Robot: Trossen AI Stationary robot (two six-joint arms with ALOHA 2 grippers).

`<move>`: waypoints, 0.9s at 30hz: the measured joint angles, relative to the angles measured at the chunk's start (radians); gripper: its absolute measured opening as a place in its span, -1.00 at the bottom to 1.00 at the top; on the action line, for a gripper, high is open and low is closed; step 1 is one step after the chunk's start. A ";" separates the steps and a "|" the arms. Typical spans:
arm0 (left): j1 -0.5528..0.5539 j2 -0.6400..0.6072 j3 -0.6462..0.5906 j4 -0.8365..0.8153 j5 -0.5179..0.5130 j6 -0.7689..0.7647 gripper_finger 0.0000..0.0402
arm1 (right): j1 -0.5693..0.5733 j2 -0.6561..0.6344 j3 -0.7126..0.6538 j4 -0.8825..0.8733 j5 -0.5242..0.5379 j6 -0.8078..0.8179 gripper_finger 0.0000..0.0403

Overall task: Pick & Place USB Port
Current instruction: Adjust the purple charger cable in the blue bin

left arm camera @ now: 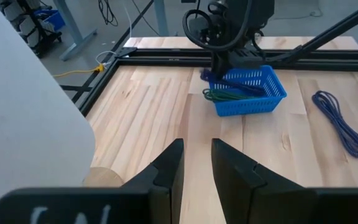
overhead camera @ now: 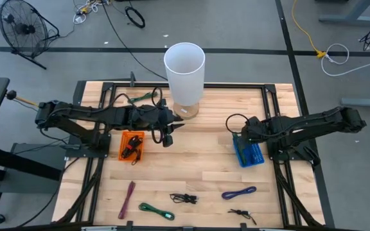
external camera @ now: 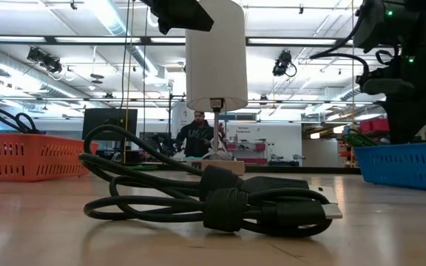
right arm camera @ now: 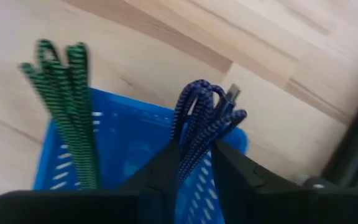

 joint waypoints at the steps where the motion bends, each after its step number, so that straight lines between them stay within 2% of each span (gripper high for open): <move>1: 0.000 0.000 0.000 -0.004 0.000 0.000 -0.57 | 0.000 0.000 0.000 -0.012 0.004 0.004 -0.54; 9: 0.000 0.000 0.000 -0.013 0.000 0.000 -0.57 | 0.000 0.000 0.000 -0.092 0.015 0.049 -0.59; 27: 0.000 0.000 0.000 -0.013 0.000 0.001 -0.57 | 0.000 0.000 0.000 -0.067 0.074 0.086 -0.59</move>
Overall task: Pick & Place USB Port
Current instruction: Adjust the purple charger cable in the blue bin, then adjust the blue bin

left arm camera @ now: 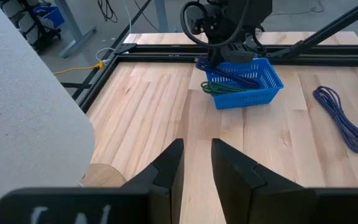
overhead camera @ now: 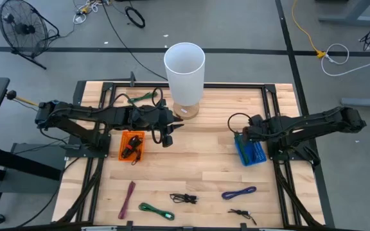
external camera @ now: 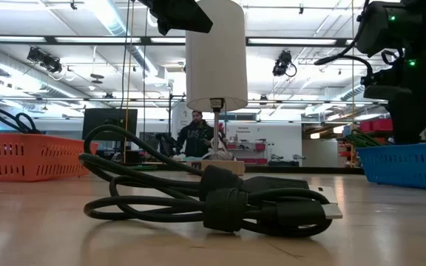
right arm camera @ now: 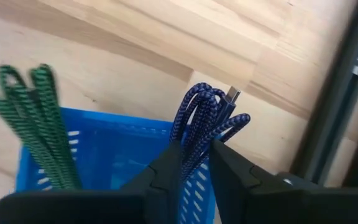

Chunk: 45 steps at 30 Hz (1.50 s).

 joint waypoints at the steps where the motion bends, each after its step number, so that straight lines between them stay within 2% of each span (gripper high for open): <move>1: 0.000 0.000 0.000 0.000 0.000 0.001 -0.57 | 0.000 0.000 0.000 0.017 0.000 -0.016 -0.59; 6: 0.000 0.000 0.000 0.000 0.000 0.000 -0.57 | 0.000 -0.002 0.000 0.099 0.002 -0.083 -0.59; 14: 0.000 0.000 0.000 -0.003 0.000 -0.002 -0.57 | -0.004 -0.014 0.000 0.031 0.029 -0.058 -0.59; 20: 0.000 0.000 0.000 -0.003 0.000 -0.003 -0.57 | -0.004 -0.086 0.011 0.033 0.055 -0.061 -0.59; 23: 0.000 0.000 0.000 -0.003 0.000 -0.003 -0.57 | -0.003 -0.111 0.018 0.051 0.025 -0.072 -0.59; 31: 0.000 0.000 0.000 -0.003 0.000 -0.003 -0.57 | 0.027 -0.110 0.018 0.109 -0.177 -0.118 -0.59; 40: 0.000 0.000 0.000 -0.003 0.000 -0.005 -0.57 | 0.078 -0.110 0.017 0.124 -0.215 -0.090 -0.59; 45: 0.000 0.000 0.000 -0.003 0.000 -0.005 -0.57 | 0.125 -0.097 0.017 0.214 -0.230 -0.084 -0.59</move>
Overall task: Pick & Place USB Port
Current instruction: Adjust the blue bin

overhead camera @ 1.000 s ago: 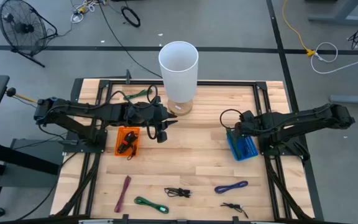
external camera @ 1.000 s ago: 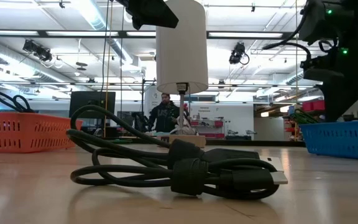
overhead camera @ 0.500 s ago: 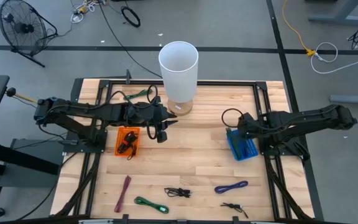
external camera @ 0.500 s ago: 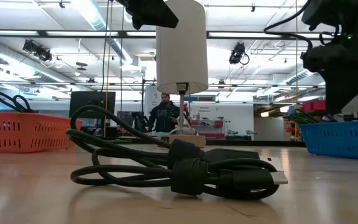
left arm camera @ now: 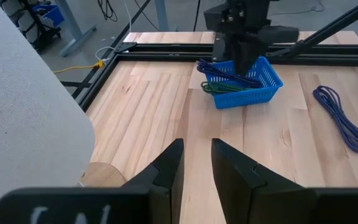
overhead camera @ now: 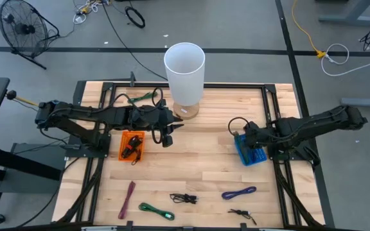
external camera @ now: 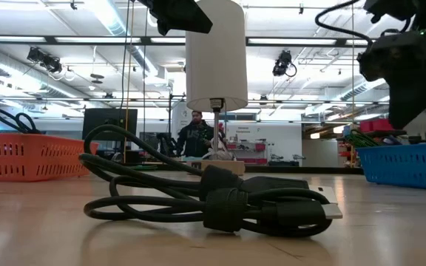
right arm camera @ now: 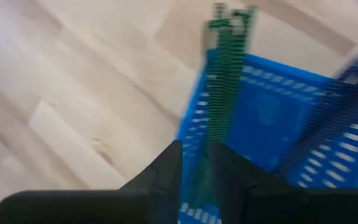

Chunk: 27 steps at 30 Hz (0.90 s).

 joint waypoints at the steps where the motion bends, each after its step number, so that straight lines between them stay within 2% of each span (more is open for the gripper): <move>1: 0.000 0.000 0.000 0.000 0.000 0.000 -0.57 | 0.011 0.010 0.000 0.018 -0.002 0.000 -0.60; 8: 0.000 0.000 0.000 0.001 0.000 0.000 -0.57 | 0.060 0.106 0.000 0.045 -0.013 0.004 -0.73; 16: 0.000 0.000 0.000 0.001 0.000 0.001 -0.57 | 0.065 0.112 0.000 0.028 -0.038 -0.004 -0.97; 27: 0.000 0.000 0.000 -0.003 0.000 0.001 -0.57 | 0.139 0.118 0.000 -0.045 -0.097 0.071 -0.99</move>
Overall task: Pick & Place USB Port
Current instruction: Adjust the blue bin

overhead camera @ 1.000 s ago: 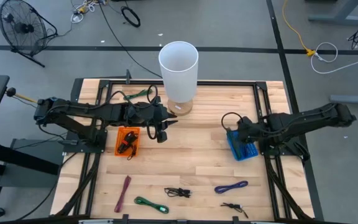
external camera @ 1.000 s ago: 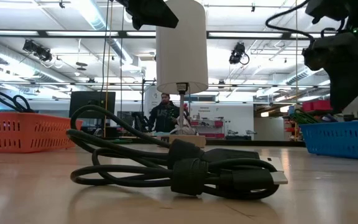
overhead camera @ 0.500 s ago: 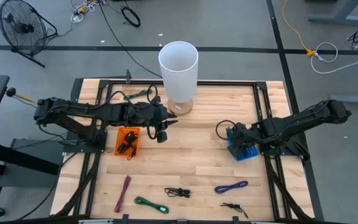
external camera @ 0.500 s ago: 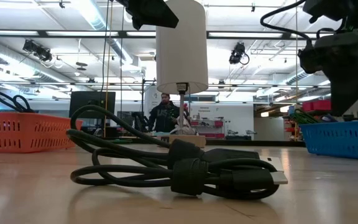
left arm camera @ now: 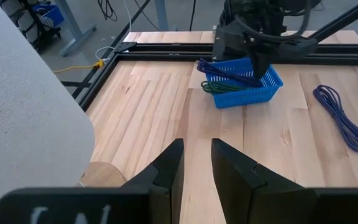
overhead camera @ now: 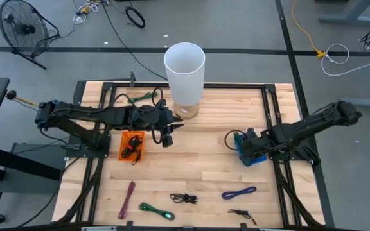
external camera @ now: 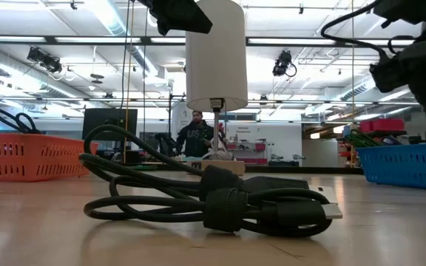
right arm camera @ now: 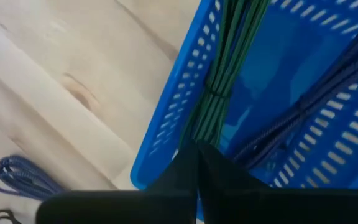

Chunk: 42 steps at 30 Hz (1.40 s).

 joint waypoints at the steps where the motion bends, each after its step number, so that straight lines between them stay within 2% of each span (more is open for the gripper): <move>1: 0.000 0.000 0.000 -0.001 0.000 0.000 -0.57 | 0.011 0.003 0.000 0.002 0.000 0.005 -0.99; 11: 0.000 0.000 0.000 -0.001 0.000 0.000 -0.57 | 0.103 0.055 0.000 0.023 -0.047 0.093 -0.99; 19: 0.000 0.000 0.000 0.000 0.000 0.000 -0.57 | 0.116 0.116 0.000 0.130 -0.048 0.082 -0.99; 30: 0.000 0.000 0.000 0.000 0.000 0.000 -0.57 | 0.109 0.142 0.000 0.210 0.043 0.070 -0.99; 42: 0.000 0.000 0.000 0.000 0.000 0.000 -0.57 | 0.109 0.142 0.000 0.244 0.073 0.045 -0.99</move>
